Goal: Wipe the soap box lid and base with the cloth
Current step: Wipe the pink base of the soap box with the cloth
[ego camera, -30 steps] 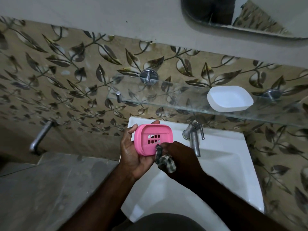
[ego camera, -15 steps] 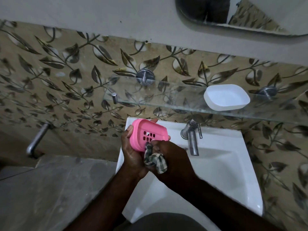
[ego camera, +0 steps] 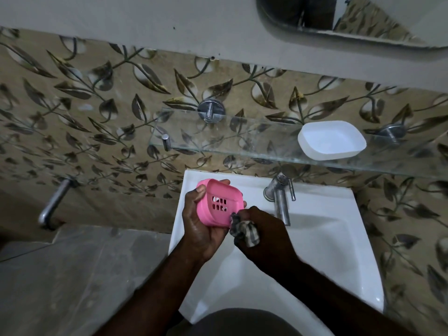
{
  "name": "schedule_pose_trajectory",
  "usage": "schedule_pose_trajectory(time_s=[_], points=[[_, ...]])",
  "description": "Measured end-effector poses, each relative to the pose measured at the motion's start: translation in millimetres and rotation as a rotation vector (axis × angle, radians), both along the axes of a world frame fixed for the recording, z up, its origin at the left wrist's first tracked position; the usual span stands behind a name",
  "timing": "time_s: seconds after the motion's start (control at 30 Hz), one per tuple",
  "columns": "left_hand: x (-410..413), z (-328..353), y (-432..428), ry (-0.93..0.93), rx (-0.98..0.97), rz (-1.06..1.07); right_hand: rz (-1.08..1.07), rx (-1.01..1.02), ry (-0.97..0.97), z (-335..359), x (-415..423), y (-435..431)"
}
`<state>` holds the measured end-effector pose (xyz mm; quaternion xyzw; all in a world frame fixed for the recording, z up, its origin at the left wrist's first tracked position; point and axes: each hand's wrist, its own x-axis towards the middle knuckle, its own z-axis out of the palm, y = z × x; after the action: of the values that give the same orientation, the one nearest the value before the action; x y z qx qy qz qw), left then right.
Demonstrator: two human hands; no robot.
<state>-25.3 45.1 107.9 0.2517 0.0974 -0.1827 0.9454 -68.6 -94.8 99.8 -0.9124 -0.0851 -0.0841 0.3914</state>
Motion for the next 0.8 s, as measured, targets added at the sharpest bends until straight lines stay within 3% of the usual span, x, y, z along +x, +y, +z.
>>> schedule_pose_trajectory(time_s=[0.07,0.13,0.23,0.33,0.4,0.53,0.67,0.8], points=[[0.5,1.0,-5.5,-0.02,0.068,0.011,-0.074,0.352,0.152,10.0,-5.9,18.9],[-0.2,0.5,-8.9,-0.053,0.111,-0.006,-0.031,0.462,0.158,18.1,-12.1,31.8],[0.9,-1.4,-5.8,-0.096,0.108,-0.035,0.043,0.175,-0.031,15.4,-9.7,22.3],[1.2,-2.5,-3.1,-0.103,0.099,-0.008,0.066,-0.137,-0.073,-2.9,4.8,-3.7],[0.0,-2.3,-3.0,-0.093,0.073,0.026,0.007,-0.093,-0.056,-5.3,1.7,-3.3],[-4.5,1.8,-7.9,-0.067,0.128,0.001,-0.074,0.234,0.028,16.4,-14.6,26.4],[-2.1,0.8,-5.5,-0.024,0.118,0.012,0.093,0.011,-0.108,9.0,-6.7,13.4],[0.8,-1.4,0.5,-0.016,0.075,0.026,0.053,-0.184,-0.114,-8.4,4.5,-7.9]])
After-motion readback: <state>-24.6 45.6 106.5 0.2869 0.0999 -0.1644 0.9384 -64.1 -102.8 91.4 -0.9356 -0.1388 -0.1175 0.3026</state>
